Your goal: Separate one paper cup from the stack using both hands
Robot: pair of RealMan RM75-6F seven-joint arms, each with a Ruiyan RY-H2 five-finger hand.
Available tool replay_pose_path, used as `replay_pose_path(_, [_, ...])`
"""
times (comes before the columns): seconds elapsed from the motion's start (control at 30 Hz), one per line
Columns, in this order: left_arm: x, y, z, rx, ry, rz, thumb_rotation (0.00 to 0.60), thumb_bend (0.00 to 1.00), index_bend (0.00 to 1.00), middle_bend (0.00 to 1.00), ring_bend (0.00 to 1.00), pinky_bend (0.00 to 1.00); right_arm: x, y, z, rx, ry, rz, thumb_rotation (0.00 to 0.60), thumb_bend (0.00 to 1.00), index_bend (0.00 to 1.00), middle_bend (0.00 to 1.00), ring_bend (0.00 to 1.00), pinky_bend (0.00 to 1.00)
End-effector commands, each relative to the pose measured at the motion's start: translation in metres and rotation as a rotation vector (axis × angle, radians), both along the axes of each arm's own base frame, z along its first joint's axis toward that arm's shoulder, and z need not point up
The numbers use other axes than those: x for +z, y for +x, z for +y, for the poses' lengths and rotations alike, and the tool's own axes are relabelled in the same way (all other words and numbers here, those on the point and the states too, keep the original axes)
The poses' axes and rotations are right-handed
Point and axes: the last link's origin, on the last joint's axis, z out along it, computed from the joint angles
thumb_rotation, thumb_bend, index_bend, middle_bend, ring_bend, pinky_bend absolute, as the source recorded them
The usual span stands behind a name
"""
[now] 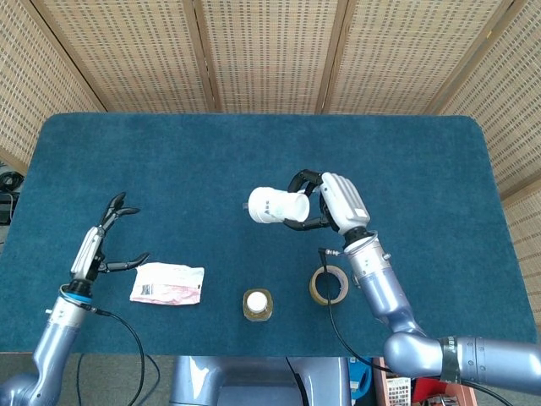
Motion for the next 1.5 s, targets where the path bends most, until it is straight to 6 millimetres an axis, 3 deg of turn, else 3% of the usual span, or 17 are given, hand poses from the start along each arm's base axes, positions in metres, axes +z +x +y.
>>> replay_pose_path(0.03, [-0.008,0.02,0.026,-0.072,-0.101,-0.123,0.6,0.21,0.27,0.0,0.0,0.0,-0.001,-0.002,-0.001,-0.002,0.003,0.003,0.6,0.25,0.75,0.66,0.52,0.75])
replay_pose_path(0.37, [-0.02,0.042,0.059,-0.118,-0.196,-0.259,0.6,0.21,0.35,0.0,0.0,0.0,-0.008,-0.01,-0.006,-0.012,0.008,0.041,0.6,0.24,0.75,0.66,0.52,0.75])
replay_pose_path(0.5, [-0.033,0.05,0.073,-0.155,-0.281,-0.238,0.6,0.21,0.37,0.0,0.0,0.0,-0.011,-0.012,-0.007,-0.006,0.019,0.042,0.6,0.25,0.75,0.66,0.52,0.75])
replay_pose_path(0.83, [-0.053,0.059,0.079,-0.186,-0.332,-0.245,0.6,0.21,0.38,0.0,0.0,0.0,-0.004,-0.008,-0.008,-0.008,0.035,-0.032,0.6,0.25,0.75,0.66,0.52,0.75])
replay_pose_path(1.5, [-0.06,0.089,0.084,-0.256,-0.354,-0.272,0.6,0.21,0.5,0.0,0.0,0.0,-0.001,-0.001,0.0,0.031,0.039,-0.035,0.6,0.25,0.75,0.66,0.52,0.74])
